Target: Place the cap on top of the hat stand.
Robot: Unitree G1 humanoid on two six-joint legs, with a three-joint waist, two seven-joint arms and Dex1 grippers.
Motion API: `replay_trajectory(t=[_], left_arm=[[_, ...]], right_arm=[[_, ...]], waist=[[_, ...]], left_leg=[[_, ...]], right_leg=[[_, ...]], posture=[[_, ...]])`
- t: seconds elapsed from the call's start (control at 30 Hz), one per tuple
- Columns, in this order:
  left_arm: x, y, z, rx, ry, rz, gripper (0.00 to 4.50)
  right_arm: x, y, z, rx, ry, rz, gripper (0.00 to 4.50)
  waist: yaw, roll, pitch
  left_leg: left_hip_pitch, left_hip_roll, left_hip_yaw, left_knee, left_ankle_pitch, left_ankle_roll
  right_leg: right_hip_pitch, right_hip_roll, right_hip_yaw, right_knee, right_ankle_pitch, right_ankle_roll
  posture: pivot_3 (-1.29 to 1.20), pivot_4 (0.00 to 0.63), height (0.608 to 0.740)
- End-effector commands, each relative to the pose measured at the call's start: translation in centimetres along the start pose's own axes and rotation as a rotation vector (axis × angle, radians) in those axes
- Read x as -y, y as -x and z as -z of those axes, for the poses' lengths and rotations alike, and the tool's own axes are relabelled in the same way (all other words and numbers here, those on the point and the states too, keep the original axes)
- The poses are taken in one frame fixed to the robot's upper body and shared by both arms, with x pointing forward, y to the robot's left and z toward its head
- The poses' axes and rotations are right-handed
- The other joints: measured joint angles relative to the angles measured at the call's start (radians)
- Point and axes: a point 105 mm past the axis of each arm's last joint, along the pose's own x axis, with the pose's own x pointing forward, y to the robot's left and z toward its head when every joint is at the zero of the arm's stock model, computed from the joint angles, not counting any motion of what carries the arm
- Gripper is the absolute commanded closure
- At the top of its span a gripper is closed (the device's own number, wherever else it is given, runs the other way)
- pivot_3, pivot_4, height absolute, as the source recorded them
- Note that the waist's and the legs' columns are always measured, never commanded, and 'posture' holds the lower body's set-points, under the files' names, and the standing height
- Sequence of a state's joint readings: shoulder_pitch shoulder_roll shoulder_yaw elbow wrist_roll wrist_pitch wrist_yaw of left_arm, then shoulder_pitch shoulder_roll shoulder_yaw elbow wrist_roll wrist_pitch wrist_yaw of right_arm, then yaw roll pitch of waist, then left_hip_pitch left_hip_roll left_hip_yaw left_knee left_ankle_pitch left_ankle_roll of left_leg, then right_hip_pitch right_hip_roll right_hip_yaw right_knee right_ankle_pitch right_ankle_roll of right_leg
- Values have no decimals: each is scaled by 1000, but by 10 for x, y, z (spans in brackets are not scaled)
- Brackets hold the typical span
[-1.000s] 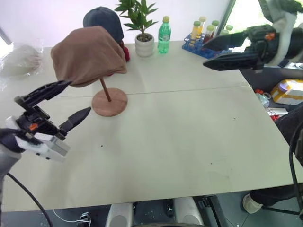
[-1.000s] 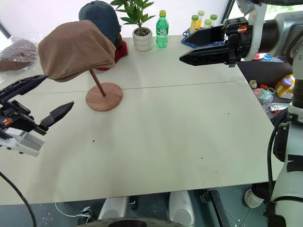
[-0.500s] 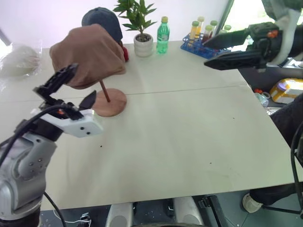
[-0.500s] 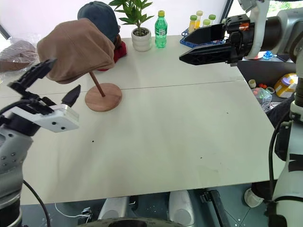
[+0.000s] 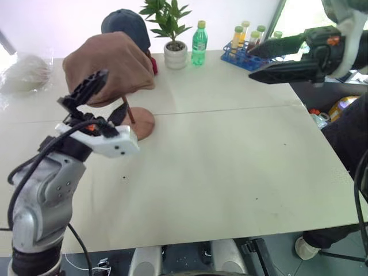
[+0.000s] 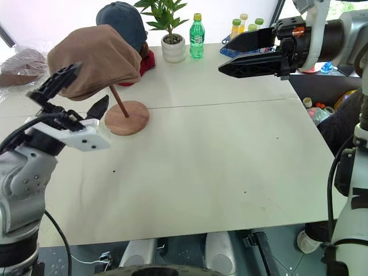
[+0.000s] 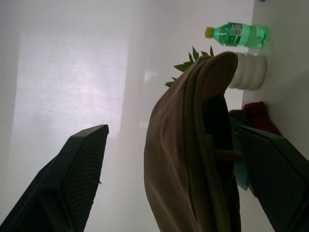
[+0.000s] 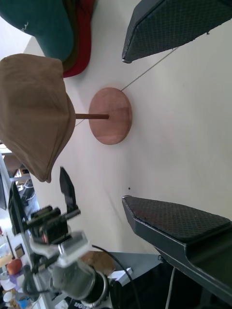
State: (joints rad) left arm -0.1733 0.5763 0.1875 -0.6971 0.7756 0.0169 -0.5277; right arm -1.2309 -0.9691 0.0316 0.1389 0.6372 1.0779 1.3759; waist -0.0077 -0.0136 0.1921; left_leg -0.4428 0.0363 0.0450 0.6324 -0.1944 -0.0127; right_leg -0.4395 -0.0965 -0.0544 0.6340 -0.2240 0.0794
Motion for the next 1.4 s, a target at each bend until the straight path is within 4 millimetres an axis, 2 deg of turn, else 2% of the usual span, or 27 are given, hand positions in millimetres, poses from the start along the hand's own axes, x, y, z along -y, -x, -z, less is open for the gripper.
replay_trajectory(t=[0.03,0.17,0.2,0.27,0.47,0.5,0.67,0.87,1.0,1.13,1.3,1.4], left_arm=[[3,-8,3,-36,-1,-13,105],[12,-14,5,-59,30,11,105],[13,-15,5,-60,34,10,336],[15,-18,4,-61,41,8,996],[8,-19,7,-58,36,-31,4137],[6,-18,9,-56,30,-43,4433],[-9,-10,7,-8,4,-116,4433],[-30,11,9,84,18,-193,4433],[-40,28,16,177,40,-208,4433],[-53,35,27,281,74,-230,4433],[-54,37,39,382,65,-173,4433],[-50,36,53,412,74,-107,4433]], right_arm=[[-13,10,-18,33,74,-7,0],[-20,11,-20,29,89,-21,0],[-22,11,-20,28,92,-26,0],[-25,11,-20,28,96,-34,0],[-27,11,-21,30,98,-34,0],[-27,11,-20,29,96,-32,0],[-24,10,-17,28,92,-25,0],[-19,8,-14,33,89,-24,0],[-16,6,-12,39,92,-37,0],[-13,1,-11,46,92,-52,0],[-11,-1,-11,47,90,-63,0],[-10,-1,-13,49,89,-67,0]], waist=[[-1,0,0],[0,0,0],[-1,0,0],[0,0,0],[0,0,0],[1,0,0],[0,0,0],[-3,0,0],[-3,0,0],[-1,0,0],[-3,0,0],[-4,0,0]], left_leg=[[0,0,0,0,0,0],[0,0,0,0,0,0],[0,0,0,0,0,0],[0,0,0,0,0,0],[0,0,0,0,0,0],[0,0,0,0,0,0],[0,0,0,0,0,0],[0,1,0,0,0,0],[0,1,0,0,0,0],[0,1,0,0,0,0],[0,1,0,0,0,0],[0,1,1,-1,0,0]], right_leg=[[0,0,0,0,0,0],[0,0,0,0,0,0],[0,0,0,0,0,0],[0,0,0,0,0,0],[0,0,0,0,0,0],[0,0,0,0,0,0],[0,0,0,0,0,0],[0,0,0,0,0,0],[-1,0,0,0,0,0],[-1,0,0,0,0,-1],[-1,0,0,0,0,-1],[-2,0,0,0,0,-1]], posture=[[0,150,740],[0,150,740],[0,150,740],[0,150,740],[0,150,740],[0,150,740],[0,150,740],[0,150,740],[0,150,740],[0,150,740],[0,150,740],[0,150,740]])
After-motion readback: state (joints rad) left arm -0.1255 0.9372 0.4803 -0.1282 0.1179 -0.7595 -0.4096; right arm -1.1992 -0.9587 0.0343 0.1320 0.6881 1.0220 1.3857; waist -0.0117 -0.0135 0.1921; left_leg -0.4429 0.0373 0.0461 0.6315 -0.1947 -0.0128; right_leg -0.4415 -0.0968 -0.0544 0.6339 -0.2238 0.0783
